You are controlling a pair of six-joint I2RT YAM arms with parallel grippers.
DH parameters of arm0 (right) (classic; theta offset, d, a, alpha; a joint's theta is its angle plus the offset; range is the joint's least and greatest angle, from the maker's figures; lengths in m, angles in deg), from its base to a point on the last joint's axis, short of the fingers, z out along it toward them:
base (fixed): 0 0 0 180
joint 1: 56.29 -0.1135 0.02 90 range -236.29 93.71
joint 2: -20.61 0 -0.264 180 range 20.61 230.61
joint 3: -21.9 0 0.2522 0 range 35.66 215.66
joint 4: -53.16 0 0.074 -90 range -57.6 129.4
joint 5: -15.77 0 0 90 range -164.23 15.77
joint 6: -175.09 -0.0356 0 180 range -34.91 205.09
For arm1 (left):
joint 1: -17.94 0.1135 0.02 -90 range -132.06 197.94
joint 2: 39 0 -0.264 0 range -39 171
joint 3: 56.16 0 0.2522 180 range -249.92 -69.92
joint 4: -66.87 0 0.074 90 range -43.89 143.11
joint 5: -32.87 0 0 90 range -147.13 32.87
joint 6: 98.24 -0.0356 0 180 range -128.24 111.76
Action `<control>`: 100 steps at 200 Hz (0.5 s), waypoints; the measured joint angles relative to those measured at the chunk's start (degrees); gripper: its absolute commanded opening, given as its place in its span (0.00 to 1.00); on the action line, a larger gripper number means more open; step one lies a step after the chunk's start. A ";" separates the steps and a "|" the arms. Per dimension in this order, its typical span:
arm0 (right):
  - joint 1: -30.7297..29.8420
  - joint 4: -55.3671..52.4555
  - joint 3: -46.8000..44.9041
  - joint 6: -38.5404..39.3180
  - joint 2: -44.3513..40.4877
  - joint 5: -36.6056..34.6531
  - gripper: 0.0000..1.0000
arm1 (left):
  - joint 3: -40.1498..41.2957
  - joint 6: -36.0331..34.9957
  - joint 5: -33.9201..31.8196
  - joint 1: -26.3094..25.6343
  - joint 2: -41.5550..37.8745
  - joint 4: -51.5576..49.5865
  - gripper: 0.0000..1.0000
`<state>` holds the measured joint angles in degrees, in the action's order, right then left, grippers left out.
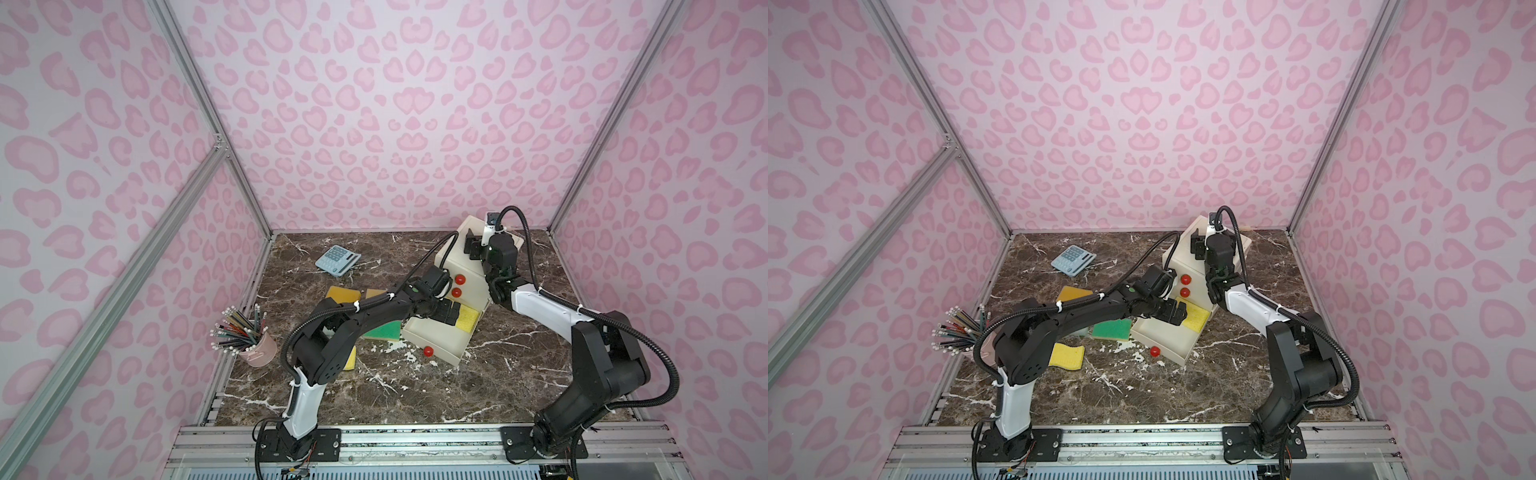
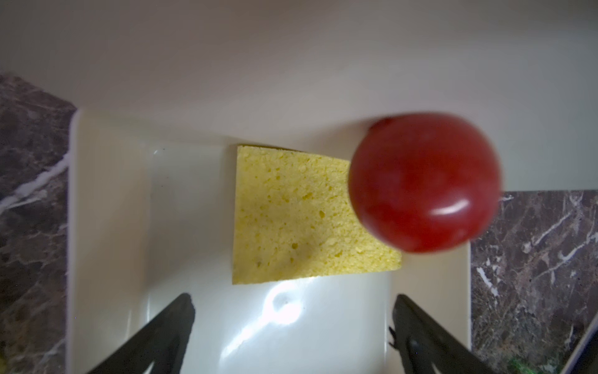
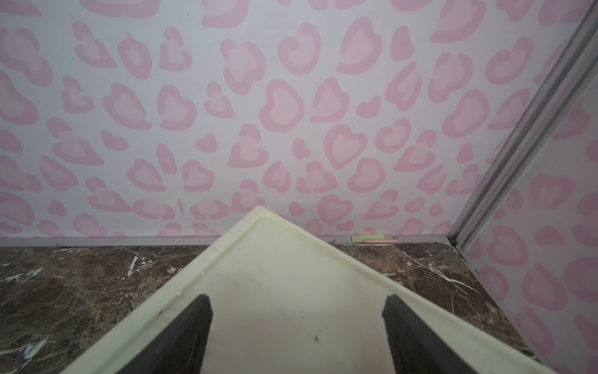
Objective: Take the sponge out of the drawer
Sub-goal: Pick up the sponge from the drawer.
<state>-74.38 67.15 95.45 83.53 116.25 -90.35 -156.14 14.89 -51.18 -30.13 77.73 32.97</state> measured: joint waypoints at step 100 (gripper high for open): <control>0.90 0.09 -0.57 0.35 -0.42 1.73 0.85 | -2.32 1.38 -7.52 0.00 1.55 -4.59 0.90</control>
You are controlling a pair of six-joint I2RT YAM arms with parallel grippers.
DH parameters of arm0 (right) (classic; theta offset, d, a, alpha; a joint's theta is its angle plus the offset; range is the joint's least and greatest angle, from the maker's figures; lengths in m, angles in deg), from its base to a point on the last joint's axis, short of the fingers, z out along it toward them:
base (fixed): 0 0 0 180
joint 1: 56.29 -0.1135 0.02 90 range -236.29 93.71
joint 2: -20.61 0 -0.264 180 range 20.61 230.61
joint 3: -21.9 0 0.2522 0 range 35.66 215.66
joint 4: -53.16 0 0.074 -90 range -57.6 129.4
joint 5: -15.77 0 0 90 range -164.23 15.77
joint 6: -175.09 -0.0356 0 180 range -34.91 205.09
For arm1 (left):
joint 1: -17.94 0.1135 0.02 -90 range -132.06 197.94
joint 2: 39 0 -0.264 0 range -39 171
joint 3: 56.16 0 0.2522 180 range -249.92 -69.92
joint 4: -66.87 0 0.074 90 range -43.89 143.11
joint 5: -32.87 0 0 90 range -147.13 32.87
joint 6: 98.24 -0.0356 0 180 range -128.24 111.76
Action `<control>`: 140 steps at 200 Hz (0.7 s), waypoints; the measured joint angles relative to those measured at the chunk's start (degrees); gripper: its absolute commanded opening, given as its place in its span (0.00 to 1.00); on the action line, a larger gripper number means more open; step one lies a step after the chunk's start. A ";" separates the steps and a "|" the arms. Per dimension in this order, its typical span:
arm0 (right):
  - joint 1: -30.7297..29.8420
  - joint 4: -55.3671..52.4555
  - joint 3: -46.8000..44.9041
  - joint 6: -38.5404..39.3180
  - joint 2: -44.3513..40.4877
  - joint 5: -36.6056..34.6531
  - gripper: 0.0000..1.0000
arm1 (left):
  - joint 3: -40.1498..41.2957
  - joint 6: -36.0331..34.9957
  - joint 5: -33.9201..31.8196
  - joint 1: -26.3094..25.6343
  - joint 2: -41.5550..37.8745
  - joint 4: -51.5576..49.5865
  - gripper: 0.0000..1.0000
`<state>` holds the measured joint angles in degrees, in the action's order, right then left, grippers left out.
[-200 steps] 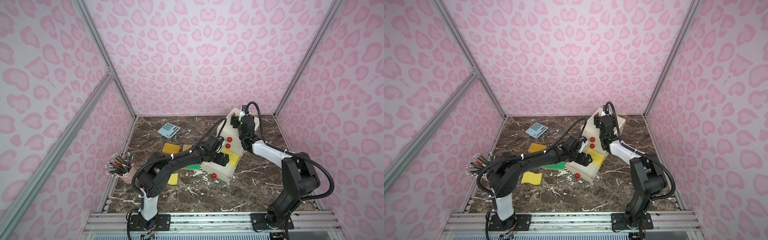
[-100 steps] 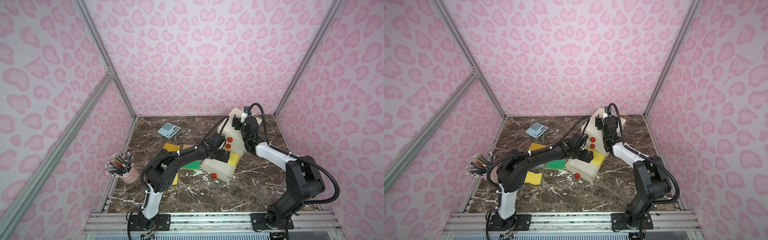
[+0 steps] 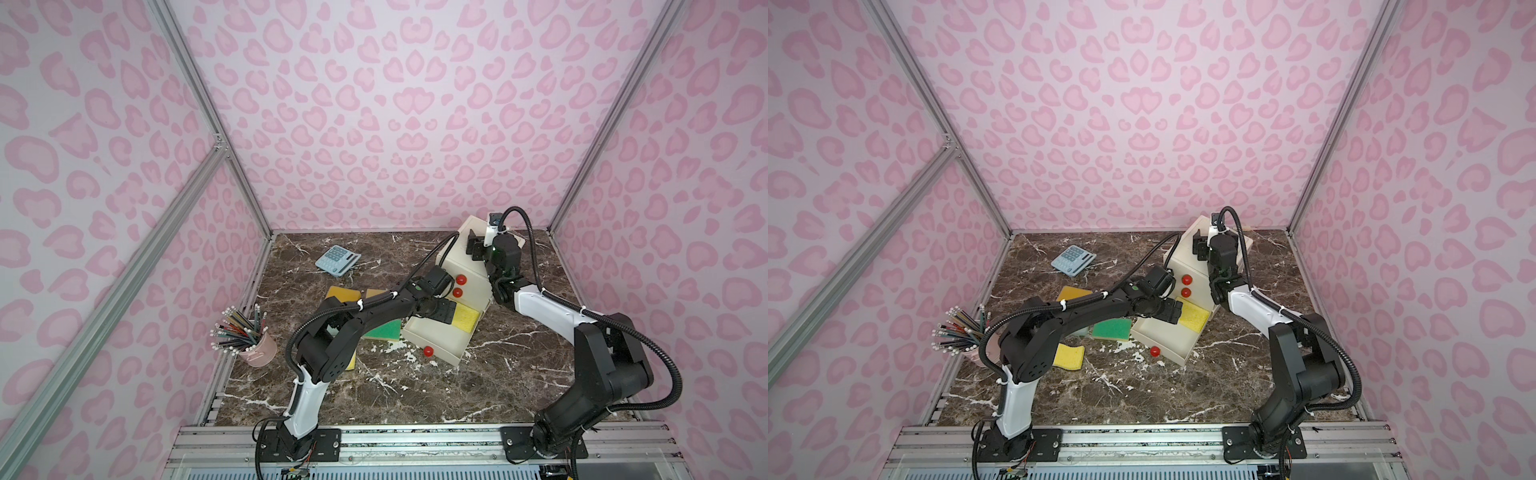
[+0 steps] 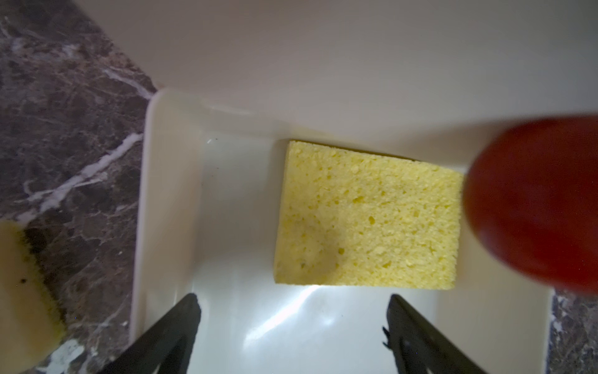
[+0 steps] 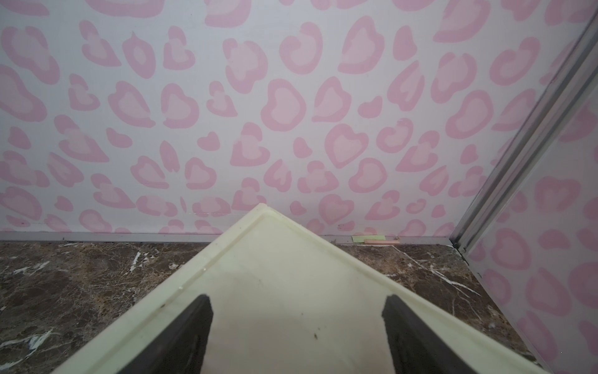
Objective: Take the sponge out of the drawer
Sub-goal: Pick up the sponge from the drawer.
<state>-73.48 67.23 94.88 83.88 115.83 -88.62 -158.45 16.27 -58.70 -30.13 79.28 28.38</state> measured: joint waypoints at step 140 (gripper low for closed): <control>-0.02 0.98 1.33 0.22 1.73 0.02 0.84 | -2.56 3.48 -9.49 -2.14 2.64 -0.50 0.90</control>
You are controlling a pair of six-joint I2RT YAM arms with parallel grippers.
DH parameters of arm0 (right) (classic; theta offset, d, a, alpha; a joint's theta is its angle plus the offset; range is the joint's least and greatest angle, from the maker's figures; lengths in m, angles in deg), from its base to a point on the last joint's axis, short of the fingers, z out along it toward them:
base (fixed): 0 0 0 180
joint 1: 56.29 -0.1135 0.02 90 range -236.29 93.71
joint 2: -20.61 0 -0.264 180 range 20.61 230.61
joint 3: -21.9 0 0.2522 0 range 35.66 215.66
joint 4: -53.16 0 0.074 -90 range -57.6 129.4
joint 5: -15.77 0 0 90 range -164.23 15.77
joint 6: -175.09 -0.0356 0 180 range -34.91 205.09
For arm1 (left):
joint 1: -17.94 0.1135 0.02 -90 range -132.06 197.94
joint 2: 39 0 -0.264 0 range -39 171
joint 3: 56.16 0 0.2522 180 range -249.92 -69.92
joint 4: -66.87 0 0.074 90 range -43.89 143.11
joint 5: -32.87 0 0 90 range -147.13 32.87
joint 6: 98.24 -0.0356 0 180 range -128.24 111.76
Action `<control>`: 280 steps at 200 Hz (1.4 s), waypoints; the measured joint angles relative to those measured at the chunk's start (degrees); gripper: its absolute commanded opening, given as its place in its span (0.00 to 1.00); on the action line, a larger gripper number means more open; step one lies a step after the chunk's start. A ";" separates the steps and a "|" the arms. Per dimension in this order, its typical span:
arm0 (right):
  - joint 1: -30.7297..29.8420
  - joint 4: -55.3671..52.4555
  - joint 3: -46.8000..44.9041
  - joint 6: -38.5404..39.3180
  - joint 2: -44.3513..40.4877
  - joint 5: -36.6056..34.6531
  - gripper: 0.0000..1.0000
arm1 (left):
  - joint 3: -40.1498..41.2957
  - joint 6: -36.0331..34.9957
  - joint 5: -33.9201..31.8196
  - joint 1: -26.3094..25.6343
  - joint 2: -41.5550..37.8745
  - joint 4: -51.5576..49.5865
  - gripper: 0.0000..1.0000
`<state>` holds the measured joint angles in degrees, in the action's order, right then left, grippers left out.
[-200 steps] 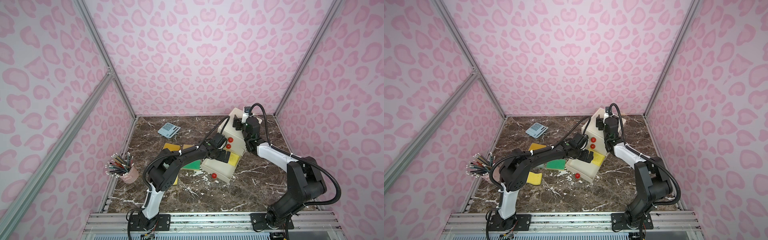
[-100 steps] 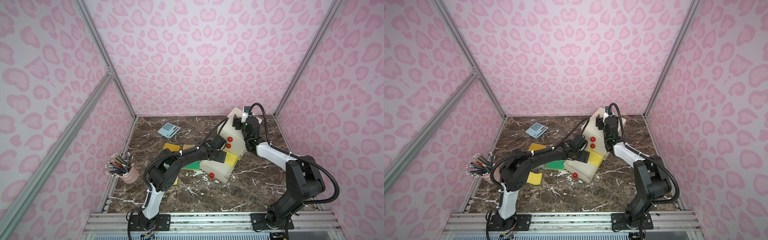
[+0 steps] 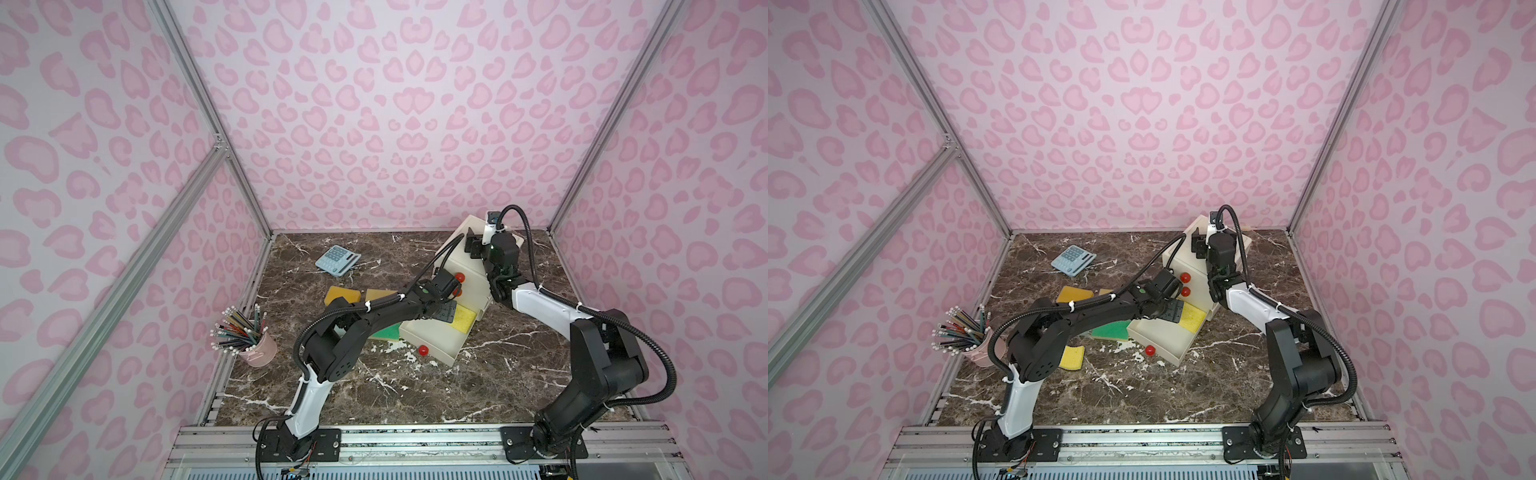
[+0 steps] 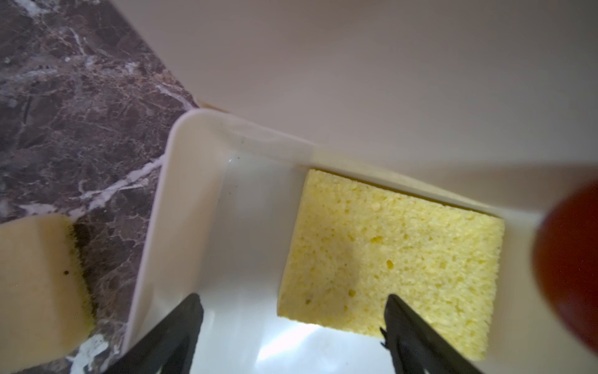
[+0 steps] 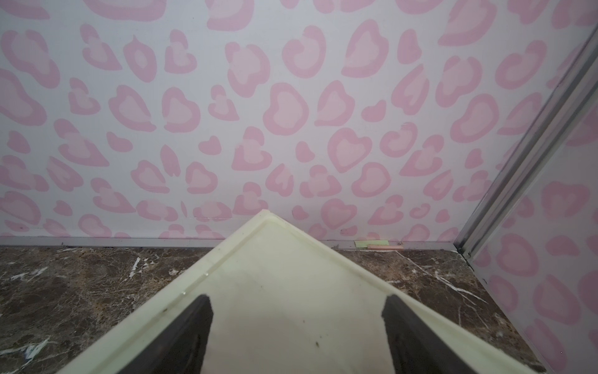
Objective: Take the sponge out of the drawer
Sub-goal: Pick up the sponge from the drawer.
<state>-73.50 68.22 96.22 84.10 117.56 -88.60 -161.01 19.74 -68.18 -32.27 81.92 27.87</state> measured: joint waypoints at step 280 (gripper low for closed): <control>0.50 -1.53 0.87 -0.52 0.20 -2.16 0.84 | -2.62 1.44 -5.90 -1.07 3.63 -1.46 0.97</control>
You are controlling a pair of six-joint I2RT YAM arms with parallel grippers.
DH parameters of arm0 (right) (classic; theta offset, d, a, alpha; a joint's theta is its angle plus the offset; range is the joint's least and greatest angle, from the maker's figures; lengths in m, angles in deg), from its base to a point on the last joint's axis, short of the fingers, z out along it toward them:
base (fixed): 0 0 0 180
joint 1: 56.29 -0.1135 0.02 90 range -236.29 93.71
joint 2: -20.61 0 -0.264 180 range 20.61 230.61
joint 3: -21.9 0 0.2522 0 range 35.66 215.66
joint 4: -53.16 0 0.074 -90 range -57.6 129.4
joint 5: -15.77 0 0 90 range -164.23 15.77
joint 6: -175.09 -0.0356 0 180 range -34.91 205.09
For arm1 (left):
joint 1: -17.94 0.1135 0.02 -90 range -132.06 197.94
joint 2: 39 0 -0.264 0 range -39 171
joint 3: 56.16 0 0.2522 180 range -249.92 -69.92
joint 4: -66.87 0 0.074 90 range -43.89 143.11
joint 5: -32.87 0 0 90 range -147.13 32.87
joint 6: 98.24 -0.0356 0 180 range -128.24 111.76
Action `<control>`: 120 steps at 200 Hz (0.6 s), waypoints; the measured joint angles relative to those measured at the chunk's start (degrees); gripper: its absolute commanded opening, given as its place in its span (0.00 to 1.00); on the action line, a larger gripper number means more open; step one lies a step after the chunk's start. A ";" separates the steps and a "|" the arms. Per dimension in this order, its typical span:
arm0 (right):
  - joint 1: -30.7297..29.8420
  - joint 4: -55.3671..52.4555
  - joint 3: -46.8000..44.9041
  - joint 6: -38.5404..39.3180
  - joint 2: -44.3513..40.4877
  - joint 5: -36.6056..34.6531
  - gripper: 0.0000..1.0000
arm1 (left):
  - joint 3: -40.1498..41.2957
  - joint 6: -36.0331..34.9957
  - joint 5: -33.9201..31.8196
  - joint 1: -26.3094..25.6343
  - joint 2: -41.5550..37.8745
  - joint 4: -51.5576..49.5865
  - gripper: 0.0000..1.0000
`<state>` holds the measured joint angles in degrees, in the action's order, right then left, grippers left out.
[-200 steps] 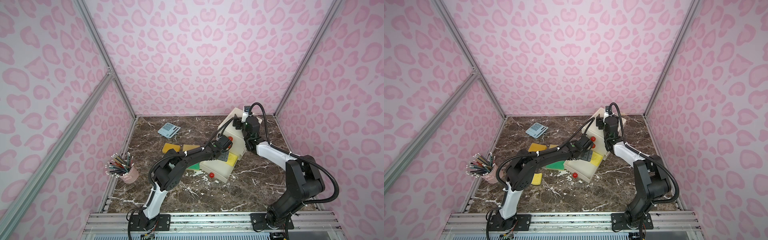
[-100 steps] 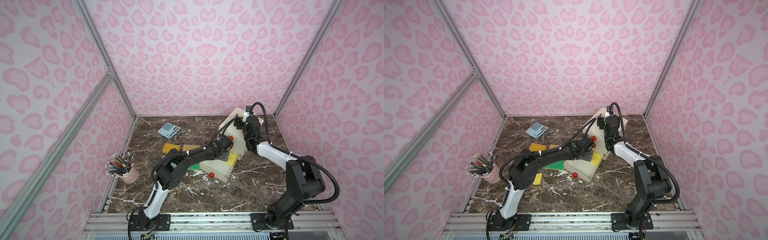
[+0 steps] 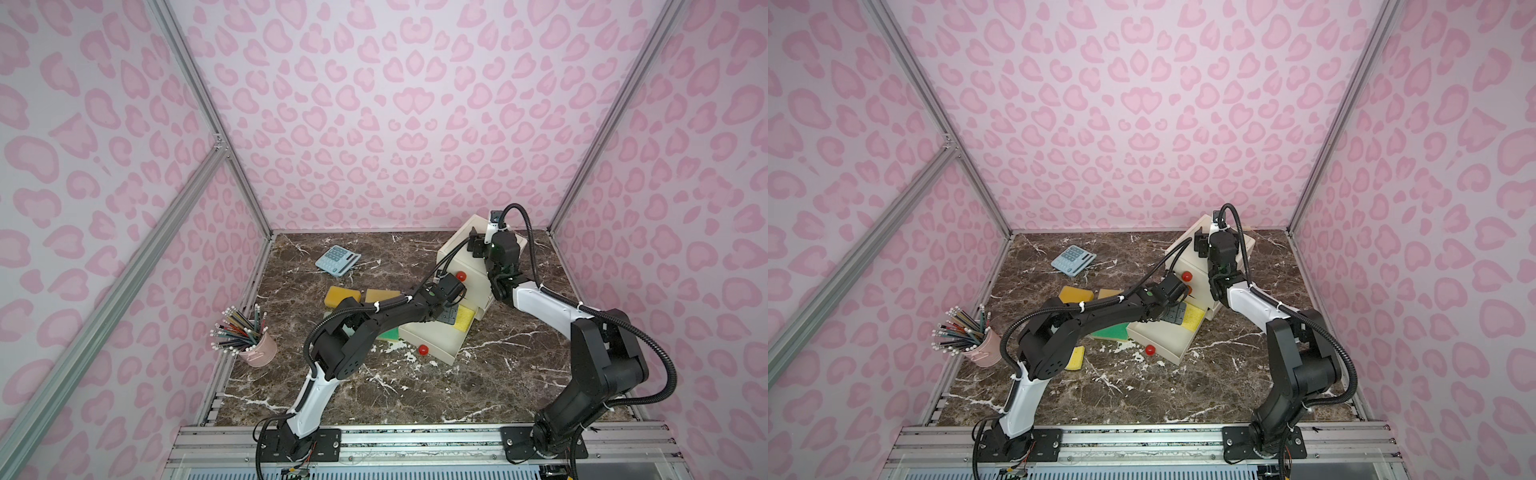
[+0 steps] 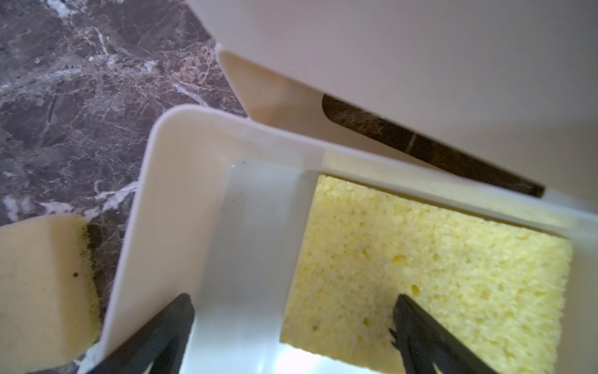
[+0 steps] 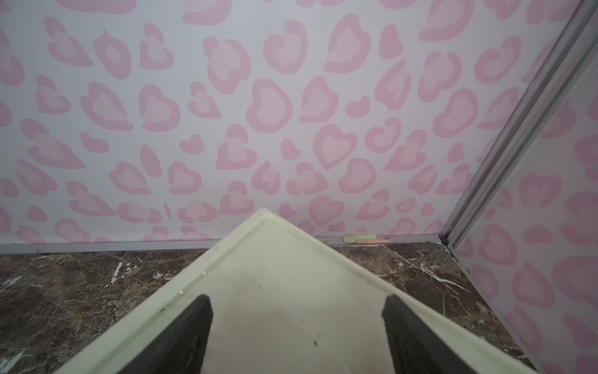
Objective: Take the sponge out of the drawer
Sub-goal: Pick up the sponge from the drawer.
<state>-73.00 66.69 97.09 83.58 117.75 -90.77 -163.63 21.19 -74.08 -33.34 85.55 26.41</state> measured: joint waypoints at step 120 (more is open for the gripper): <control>-0.02 0.07 0.24 0.00 0.31 -0.33 0.84 | 0.81 0.76 5.51 0.00 1.14 4.70 0.80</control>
<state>-73.02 66.75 97.33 83.58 118.06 -91.09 -162.82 21.95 -68.58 -33.34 86.69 31.11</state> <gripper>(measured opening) 0.844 0.821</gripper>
